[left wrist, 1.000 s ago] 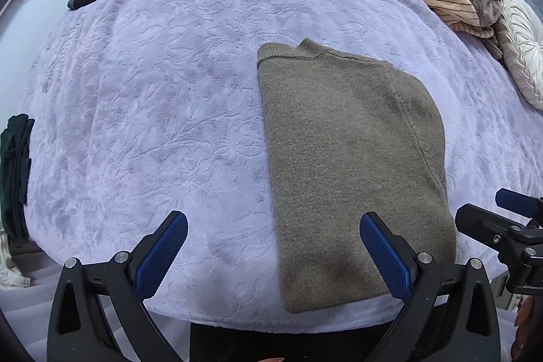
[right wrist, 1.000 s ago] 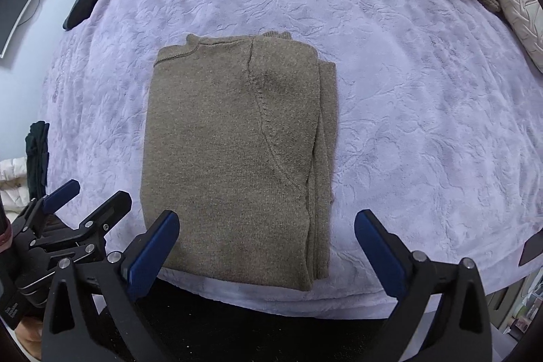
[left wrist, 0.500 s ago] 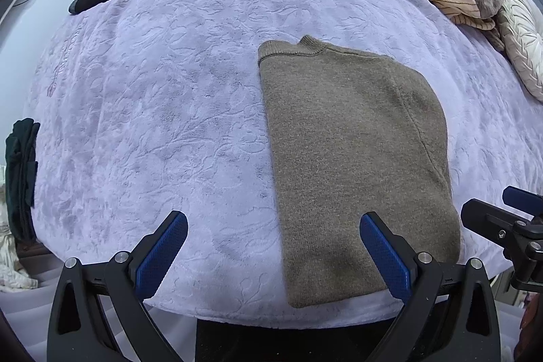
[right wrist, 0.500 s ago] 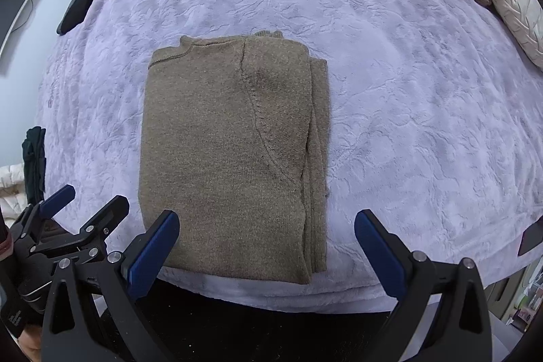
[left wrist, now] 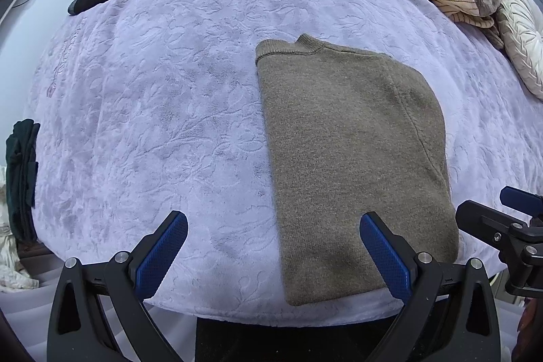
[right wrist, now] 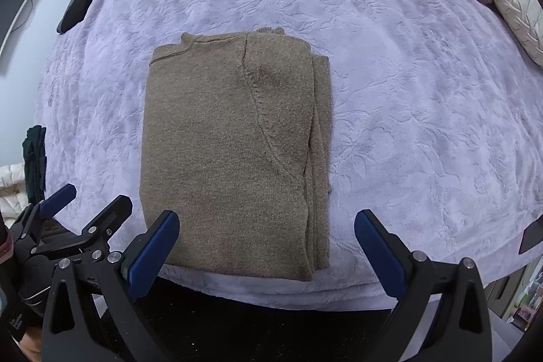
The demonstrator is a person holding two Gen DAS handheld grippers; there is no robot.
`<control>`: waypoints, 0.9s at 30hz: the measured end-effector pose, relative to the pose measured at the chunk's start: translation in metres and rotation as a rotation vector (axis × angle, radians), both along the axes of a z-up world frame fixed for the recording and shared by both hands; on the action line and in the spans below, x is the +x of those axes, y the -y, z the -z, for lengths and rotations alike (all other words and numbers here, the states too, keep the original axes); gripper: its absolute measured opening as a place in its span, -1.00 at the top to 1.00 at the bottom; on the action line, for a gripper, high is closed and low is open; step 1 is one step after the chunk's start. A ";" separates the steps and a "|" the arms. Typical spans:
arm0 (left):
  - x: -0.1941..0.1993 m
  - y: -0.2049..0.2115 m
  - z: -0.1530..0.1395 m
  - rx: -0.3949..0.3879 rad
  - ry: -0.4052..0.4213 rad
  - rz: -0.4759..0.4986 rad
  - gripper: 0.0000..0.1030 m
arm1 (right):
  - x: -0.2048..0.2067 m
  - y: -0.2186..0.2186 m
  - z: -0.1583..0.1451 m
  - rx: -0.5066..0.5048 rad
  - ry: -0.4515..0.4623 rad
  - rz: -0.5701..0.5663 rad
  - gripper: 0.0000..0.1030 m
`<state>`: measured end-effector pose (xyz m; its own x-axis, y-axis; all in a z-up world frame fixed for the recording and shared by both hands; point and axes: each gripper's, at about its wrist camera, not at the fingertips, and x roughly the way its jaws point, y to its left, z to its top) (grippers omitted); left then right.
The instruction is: Fold small clothes
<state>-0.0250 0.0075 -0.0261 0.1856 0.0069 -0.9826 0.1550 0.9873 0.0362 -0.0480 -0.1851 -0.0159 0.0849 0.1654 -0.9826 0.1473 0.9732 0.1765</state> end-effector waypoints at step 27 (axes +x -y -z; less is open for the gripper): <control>0.003 0.002 0.004 0.039 -0.017 0.003 -0.97 | 0.004 0.005 0.001 -0.028 -0.008 -0.006 -0.99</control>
